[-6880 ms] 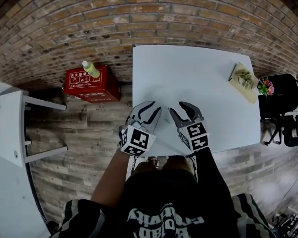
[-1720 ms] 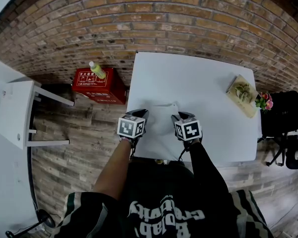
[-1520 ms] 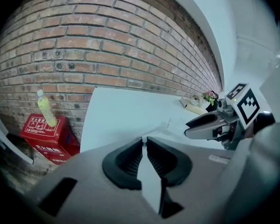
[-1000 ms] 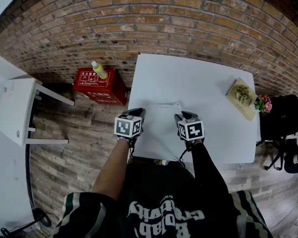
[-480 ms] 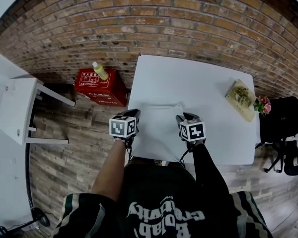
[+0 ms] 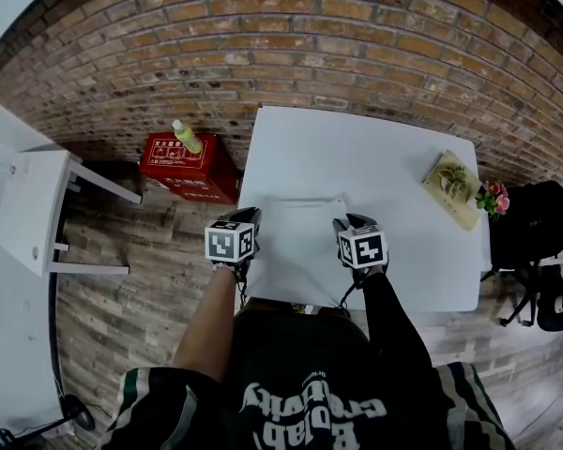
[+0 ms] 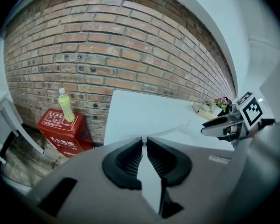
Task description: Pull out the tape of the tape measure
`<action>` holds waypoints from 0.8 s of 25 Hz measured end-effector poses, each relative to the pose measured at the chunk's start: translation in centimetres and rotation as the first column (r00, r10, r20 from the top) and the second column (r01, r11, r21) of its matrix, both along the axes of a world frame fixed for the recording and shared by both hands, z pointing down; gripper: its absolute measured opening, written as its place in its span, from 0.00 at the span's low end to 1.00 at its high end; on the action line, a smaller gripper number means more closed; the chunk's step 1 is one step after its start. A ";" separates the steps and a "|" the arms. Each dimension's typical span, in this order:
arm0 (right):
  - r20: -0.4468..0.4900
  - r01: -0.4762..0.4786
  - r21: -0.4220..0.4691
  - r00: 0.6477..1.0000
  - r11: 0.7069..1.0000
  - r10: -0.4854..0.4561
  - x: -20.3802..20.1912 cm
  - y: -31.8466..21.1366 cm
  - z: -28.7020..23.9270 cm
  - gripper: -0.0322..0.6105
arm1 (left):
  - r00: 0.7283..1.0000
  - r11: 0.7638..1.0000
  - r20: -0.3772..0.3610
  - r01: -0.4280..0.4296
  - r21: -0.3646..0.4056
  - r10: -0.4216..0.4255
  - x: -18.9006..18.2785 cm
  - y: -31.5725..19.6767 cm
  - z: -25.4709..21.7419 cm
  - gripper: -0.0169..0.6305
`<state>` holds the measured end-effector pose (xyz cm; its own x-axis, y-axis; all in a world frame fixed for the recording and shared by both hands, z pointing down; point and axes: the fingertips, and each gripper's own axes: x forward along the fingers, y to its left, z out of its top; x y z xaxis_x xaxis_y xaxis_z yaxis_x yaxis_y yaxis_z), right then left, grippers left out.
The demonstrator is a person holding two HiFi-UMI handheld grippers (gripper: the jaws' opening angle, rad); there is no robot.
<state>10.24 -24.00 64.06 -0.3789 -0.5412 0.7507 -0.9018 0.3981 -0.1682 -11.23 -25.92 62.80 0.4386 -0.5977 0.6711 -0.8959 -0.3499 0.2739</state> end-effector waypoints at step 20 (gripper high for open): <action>-0.023 -0.063 0.009 0.998 0.998 0.063 3.5 0.6 0.0 0.28 | 0.998 0.999 0.047 0.038 0.002 -0.038 -1.2 -0.1 0.0 0.09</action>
